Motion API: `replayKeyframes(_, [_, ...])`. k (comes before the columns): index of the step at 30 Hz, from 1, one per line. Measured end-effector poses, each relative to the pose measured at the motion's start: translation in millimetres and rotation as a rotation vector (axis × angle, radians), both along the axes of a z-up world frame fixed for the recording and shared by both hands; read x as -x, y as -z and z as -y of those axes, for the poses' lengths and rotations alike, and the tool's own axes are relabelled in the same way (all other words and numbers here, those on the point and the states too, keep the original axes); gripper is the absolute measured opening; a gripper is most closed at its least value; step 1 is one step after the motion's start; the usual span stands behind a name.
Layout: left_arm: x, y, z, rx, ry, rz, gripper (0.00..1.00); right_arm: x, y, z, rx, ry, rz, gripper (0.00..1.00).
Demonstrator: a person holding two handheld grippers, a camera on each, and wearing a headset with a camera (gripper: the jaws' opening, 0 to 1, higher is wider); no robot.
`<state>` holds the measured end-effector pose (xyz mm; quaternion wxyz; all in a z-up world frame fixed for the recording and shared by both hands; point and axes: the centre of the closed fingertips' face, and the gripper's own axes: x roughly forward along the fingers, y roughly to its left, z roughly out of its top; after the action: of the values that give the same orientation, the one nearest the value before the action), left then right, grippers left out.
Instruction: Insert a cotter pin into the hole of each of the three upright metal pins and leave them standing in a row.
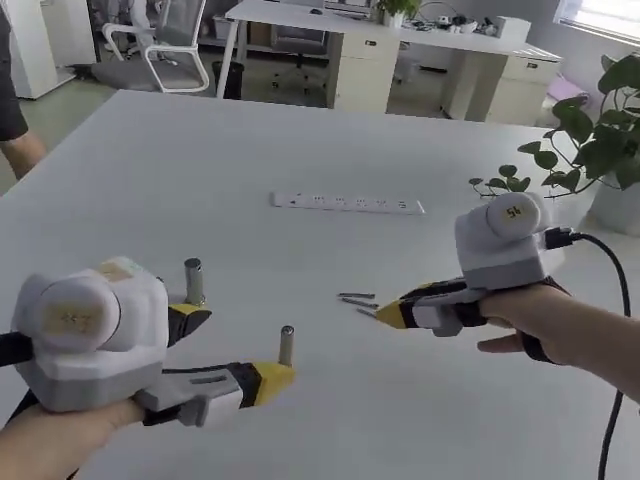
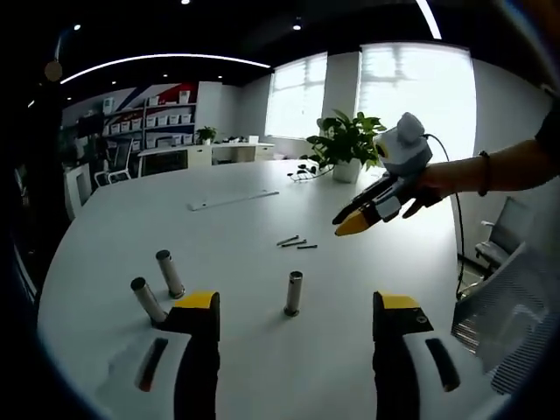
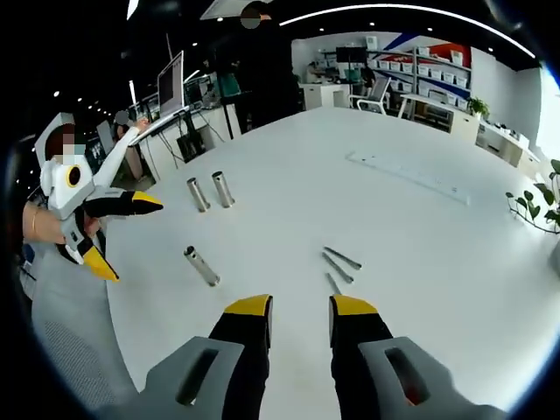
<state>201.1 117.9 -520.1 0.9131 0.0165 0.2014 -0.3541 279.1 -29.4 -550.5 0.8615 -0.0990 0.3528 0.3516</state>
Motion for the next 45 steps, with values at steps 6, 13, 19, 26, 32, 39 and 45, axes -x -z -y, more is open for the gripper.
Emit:
replayKeyframes(6, [4.4,-1.7,-9.4,0.002,-0.001,0.005,0.76,-24.7,18.8,8.3,0.065,-0.026,-0.028,0.19])
replayKeyframes(13, [11.6,-5.2,-19.5,-0.019,0.000,0.019,0.79,-28.4,33.9,9.3,0.094,-0.005,-0.079,0.14])
replayKeyframes(19, [14.4,-6.8,-26.7,-0.038,0.009,0.027,0.80,-33.9,42.4,10.4,0.137,-0.013,-0.093,0.12])
replayKeyframes(26, [16.2,-6.3,-31.4,-0.031,0.005,0.022,0.78,-36.7,53.8,10.2,0.187,-0.038,-0.129,0.10])
replayKeyframes(32, [18.5,1.5,-35.3,-0.042,-0.001,0.004,0.76,-38.7,59.6,10.2,0.217,-0.065,-0.145,0.07])
replayKeyframes(39, [15.9,0.3,-38.8,-0.032,-0.010,-0.004,0.74,-42.9,59.4,12.0,0.281,-0.115,-0.142,0.02])
replayKeyframes(45, [12.8,-4.3,-41.7,-0.026,-0.023,0.001,0.73,-42.3,59.5,11.1,0.357,-0.182,-0.125,0.02])
